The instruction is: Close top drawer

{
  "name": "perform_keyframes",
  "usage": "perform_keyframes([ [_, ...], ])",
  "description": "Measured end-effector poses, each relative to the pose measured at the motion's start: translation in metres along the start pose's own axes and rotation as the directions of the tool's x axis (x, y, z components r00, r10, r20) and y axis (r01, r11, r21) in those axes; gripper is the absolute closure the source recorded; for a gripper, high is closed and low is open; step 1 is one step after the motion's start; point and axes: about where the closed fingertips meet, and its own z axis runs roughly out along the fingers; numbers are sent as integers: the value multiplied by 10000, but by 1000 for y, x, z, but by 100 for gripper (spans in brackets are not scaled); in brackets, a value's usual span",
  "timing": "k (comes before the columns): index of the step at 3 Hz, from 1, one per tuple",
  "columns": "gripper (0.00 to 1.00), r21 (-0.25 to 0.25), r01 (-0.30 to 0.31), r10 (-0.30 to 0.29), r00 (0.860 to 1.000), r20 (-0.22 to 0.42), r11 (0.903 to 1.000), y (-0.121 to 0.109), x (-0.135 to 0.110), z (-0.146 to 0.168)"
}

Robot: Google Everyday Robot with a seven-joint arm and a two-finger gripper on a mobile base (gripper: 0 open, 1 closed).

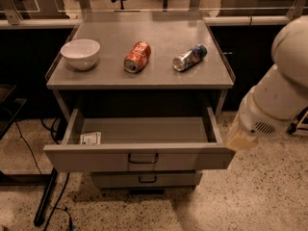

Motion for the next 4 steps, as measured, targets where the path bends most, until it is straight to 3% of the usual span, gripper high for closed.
perform_keyframes([
  [1, 100, -561, -305, 295, 9994, -196, 9980, 5, 0, 55],
  [3, 100, -894, -508, 507, 9987, -40, 9947, 10, -1, 78],
  [4, 100, -886, -881, 904, 9957, 223, 9922, 8, -4, 117],
])
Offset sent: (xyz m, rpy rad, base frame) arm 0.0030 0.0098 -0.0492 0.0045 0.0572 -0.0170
